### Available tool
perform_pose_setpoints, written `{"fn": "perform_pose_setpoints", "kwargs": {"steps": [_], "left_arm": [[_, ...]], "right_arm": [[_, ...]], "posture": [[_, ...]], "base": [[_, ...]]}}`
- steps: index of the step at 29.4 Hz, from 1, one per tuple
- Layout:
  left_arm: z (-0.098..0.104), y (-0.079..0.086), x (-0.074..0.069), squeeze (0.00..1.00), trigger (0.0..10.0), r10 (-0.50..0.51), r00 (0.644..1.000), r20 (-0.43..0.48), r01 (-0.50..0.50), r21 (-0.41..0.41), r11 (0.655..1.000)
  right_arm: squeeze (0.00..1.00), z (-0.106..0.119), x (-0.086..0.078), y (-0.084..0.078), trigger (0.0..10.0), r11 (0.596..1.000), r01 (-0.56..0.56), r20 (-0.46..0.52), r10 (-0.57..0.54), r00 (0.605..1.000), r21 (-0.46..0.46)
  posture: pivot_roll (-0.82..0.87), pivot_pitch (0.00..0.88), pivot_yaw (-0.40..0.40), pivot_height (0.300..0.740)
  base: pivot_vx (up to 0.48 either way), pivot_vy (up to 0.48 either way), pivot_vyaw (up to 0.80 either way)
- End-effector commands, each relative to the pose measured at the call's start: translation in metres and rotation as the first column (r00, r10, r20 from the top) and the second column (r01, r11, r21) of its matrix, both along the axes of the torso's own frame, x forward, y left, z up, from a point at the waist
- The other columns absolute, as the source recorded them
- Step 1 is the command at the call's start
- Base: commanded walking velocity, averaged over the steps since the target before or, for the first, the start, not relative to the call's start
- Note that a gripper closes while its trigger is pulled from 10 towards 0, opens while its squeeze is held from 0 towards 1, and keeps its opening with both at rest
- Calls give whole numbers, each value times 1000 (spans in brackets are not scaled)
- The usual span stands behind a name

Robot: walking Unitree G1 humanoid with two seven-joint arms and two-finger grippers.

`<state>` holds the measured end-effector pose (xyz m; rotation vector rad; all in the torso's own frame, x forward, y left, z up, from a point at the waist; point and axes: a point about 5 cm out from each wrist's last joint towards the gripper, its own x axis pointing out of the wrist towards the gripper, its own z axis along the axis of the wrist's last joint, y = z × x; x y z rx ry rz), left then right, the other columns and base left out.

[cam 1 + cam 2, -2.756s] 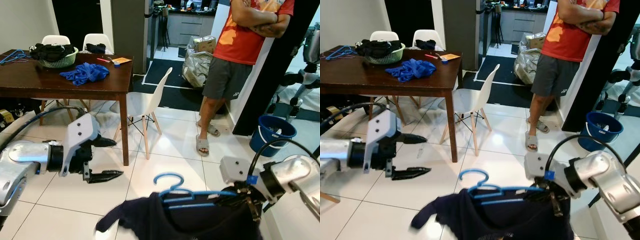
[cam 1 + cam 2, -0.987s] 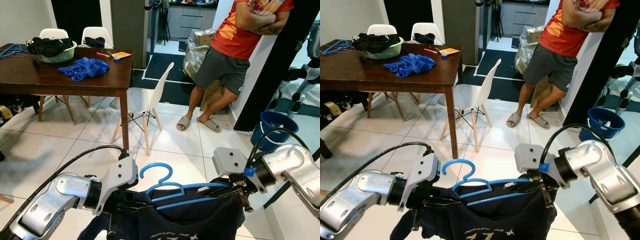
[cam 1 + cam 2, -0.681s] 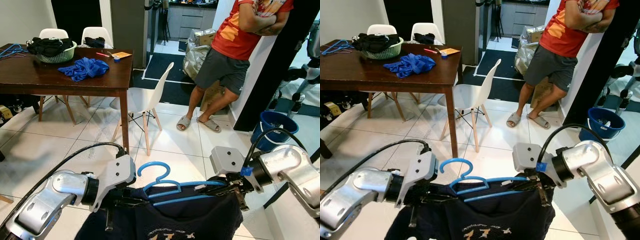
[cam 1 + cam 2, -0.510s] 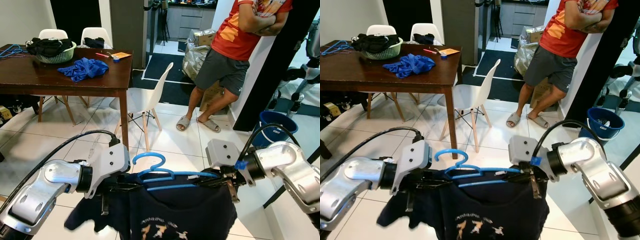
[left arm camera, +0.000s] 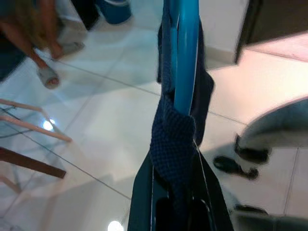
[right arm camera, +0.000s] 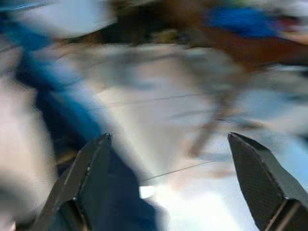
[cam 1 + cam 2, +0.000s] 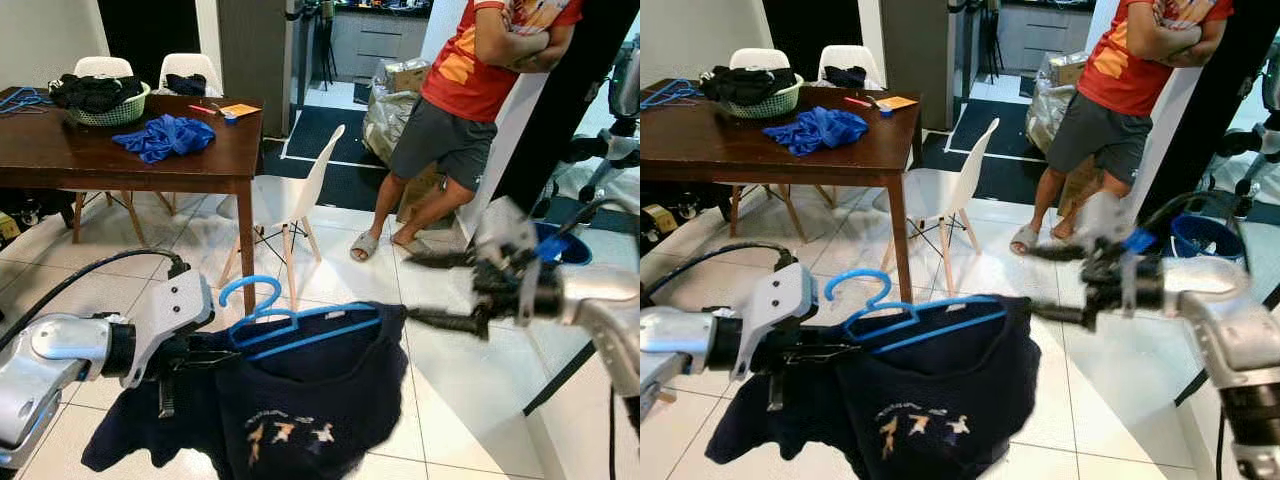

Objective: Hang hanger

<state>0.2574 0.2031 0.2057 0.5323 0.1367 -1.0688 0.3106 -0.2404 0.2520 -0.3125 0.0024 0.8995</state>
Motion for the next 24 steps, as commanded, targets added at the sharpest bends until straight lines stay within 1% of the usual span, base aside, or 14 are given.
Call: {"fn": "perform_pose_setpoints", "kwargs": {"steps": [1,2,3,5,6,7,8,10,14,15,17,18,20,24], "left_arm": [[9,0,-1,0,0,1,999,33,0,-43,999],[11,0,-1,0,0,6,999,38,-4,-74,997],[16,-3,-2,0,0,6,999,48,1,-134,991],[22,-6,-3,0,0,-1,998,59,12,-194,981],[36,-11,-5,0,0,-14,996,88,42,-328,944],[36,-11,-5,0,0,-14,996,88,42,-328,944],[49,-13,-6,0,0,-21,993,113,69,-442,894],[52,-13,-6,0,0,-22,993,117,74,-466,882],[53,-8,-5,0,0,-19,993,112,74,-508,858],[54,-3,-5,0,4118,-12,994,104,66,-535,843],[54,-1,-5,0,4118,-10,995,102,64,-541,839],[56,1,-5,0,9843,-9,995,97,61,-550,833],[56,1,-5,0,9843,-9,995,97,61,-550,833],[57,8,-9,0,10000,-41,997,69,73,-554,829]], "right_arm": [[1000,-1,3,-9,10000,997,81,19,-81,997,13],[1000,-2,7,-15,10000,987,158,26,-159,987,37],[0,-7,10,-21,10000,968,235,-15,-235,972,86],[0,-13,10,-24,10000,955,270,-58,-264,963,122],[0,-29,3,-21,10000,946,267,-145,-243,959,184],[0,-29,3,-21,10000,946,267,-145,-243,959,184],[0,-41,-8,-12,10000,941,201,-176,-157,972,273],[0,-42,-10,-9,10000,935,184,-173,-136,976,302],[0,-37,-18,-4,10000,873,125,-138,-67,988,471],[0,-33,-25,-1,10000,821,60,-112,5,994,568],[0,-32,-27,0,10000,803,36,-104,33,994,595],[0,-31,-31,3,10000,784,7,-95,67,993,621],[0,-31,-31,3,10000,784,7,-95,67,993,621],[0,-21,-38,2,10000,718,-37,-33,83,996,695]], "posture": [[32,0,-66,740],[32,0,-66,740],[32,0,-65,740],[32,0,-65,740],[33,0,-64,740],[33,0,-64,740],[35,0,-62,740],[35,0,-62,740],[32,0,-58,740],[30,0,-55,740],[30,0,-55,740],[28,0,-52,740],[28,0,-52,740],[29,0,-50,740]], "base": [[0,0,0],[0,0,0],[0,0,0],[0,0,0],[0,0,0],[0,0,0],[0,0,0],[0,0,0],[0,0,0],[0,0,0],[0,0,0],[0,0,0],[0,0,0],[0,0,0]]}}
